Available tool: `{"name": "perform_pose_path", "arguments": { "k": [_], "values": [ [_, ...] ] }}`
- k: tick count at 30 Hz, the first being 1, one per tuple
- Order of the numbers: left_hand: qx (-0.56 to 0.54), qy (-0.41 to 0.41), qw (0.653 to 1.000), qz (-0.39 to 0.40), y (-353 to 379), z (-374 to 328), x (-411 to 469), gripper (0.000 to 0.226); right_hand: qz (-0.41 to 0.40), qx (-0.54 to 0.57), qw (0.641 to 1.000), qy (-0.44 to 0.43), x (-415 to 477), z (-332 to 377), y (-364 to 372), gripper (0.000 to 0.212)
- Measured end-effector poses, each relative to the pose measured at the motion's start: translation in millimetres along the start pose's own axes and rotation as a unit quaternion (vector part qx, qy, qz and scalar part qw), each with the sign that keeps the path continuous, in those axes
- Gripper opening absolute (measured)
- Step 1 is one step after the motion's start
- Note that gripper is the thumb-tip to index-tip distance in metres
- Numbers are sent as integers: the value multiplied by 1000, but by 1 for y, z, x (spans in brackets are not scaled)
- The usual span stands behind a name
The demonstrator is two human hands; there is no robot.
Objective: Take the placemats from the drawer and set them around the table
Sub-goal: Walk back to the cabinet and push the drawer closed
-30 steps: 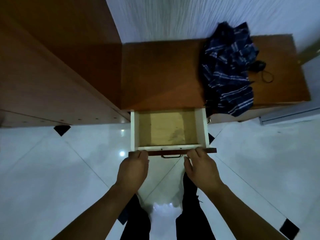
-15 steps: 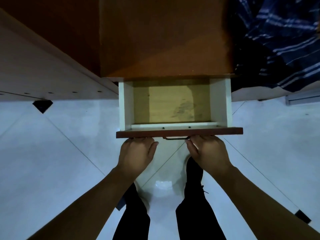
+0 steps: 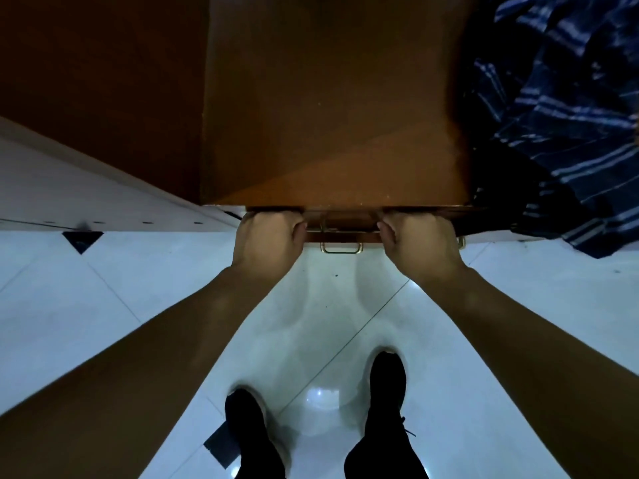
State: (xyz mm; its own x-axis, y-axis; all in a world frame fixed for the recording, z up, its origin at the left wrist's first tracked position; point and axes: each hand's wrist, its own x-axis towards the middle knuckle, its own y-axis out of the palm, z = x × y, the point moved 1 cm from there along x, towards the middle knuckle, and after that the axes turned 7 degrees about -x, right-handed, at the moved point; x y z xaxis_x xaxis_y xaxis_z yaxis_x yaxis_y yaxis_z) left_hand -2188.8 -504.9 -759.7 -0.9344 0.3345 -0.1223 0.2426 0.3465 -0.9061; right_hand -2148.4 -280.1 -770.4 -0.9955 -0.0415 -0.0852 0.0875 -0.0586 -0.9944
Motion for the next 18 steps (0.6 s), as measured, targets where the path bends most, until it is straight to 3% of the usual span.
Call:
{"name": "perform_pose_path", "arguments": {
  "k": [9,18],
  "values": [
    [22,-27,999,19,0,-4,-1,13,1,22,1000,3,-1,-1,-6,15],
    [-6,-54,997,46,-59,-31,-25,22,77,62,995,23,-22,17,-75,15]
  ]
}}
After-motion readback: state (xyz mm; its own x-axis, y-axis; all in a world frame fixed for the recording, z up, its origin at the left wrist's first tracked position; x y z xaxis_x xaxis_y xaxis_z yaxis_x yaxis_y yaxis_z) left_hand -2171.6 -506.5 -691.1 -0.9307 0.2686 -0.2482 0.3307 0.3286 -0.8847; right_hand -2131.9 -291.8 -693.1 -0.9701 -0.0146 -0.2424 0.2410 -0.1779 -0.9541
